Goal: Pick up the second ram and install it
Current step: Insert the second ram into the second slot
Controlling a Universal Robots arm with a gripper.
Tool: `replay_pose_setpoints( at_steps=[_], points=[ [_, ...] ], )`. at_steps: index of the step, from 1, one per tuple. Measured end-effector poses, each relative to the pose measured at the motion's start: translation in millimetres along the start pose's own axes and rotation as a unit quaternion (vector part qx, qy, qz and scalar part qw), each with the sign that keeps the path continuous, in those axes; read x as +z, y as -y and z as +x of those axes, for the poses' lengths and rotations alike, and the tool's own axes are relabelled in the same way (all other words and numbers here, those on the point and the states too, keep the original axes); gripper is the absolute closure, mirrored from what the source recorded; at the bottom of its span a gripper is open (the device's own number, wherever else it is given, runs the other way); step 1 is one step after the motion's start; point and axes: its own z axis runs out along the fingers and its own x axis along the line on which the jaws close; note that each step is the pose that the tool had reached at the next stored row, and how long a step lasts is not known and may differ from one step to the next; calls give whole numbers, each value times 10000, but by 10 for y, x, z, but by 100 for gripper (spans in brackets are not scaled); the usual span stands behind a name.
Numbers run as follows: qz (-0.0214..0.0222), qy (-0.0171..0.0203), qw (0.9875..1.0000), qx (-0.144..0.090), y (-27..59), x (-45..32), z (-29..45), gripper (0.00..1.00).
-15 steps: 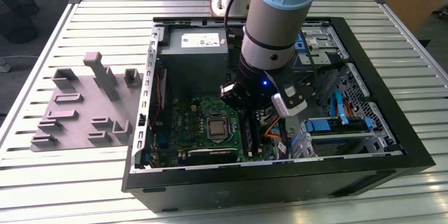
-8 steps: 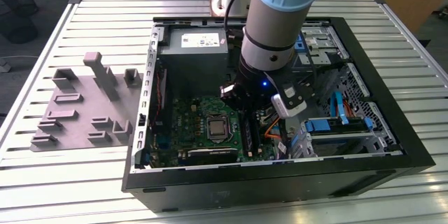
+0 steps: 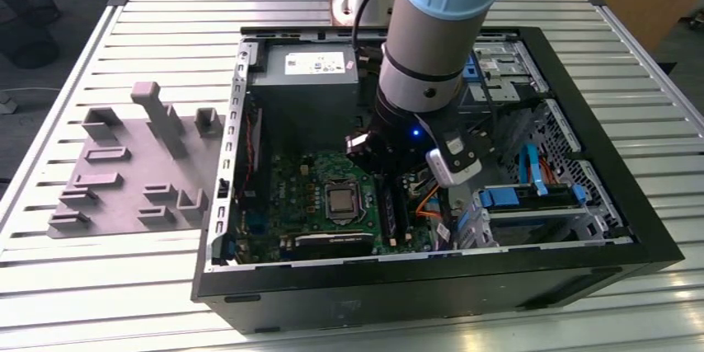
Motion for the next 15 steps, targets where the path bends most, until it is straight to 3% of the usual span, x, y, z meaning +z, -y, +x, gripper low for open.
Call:
replay_pose_setpoints(
  at_steps=[15],
  points=[
    [16, -18, 10000, 3, 7, 5, 0, 86]
  ],
)
